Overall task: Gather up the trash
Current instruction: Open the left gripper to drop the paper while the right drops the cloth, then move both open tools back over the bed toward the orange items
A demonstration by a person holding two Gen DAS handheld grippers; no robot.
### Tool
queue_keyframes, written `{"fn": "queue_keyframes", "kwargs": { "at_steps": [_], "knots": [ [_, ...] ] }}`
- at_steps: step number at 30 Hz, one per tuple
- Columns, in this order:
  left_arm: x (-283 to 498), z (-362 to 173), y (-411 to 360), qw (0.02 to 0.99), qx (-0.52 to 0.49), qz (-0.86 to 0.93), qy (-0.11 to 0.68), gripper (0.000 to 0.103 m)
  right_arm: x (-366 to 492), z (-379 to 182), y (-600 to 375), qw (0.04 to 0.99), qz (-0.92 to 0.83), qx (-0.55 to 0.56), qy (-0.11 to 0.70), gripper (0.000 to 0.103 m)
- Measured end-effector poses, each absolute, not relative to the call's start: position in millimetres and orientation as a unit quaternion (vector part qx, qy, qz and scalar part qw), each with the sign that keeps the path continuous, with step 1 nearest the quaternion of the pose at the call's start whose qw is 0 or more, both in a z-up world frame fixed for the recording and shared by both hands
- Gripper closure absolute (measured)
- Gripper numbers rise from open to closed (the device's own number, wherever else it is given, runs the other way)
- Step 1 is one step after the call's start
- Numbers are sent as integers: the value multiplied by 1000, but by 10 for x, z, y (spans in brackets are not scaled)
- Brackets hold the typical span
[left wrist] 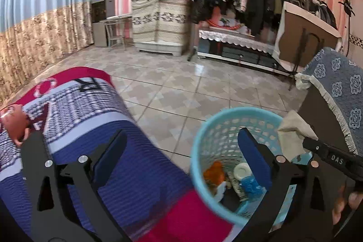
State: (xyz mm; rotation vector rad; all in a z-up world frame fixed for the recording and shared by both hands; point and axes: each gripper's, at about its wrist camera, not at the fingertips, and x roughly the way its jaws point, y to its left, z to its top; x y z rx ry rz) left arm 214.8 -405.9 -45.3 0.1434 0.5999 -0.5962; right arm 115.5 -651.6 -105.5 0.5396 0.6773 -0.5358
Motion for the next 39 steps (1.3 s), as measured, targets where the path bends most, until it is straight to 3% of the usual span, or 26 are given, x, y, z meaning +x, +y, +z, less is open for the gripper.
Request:
{"fn": "queue_keyframes", "kwargs": {
  "at_steps": [6,11,13,16,18,20,39],
  "knots": [
    [2138,-360,-3616,928,71,-241,276,6,1295,-1100,-6400,874,-253,243,335,76],
    [2135,-342,-3230,936,51,-214,276,6,1341,-1069,-6312,880,-250,231,331,40],
    [2153,-337,-3095,936,39,-207,283,6,1340,-1033,-6281,885,-245,227,325,38],
    [2170,-302,-2909,939,27,-193,284,6,1320,-978,-6269,891,-233,236,311,26],
    [2178,-268,-2801,942,24,-182,280,6,1304,-930,-6229,895,-235,233,300,25],
    [2162,-250,-2685,946,21,-174,274,6,1320,-902,-6196,898,-236,227,295,16],
    [1958,-410,-1808,948,35,-115,293,6,1437,-664,-5662,923,-223,161,271,15]
  ]
}}
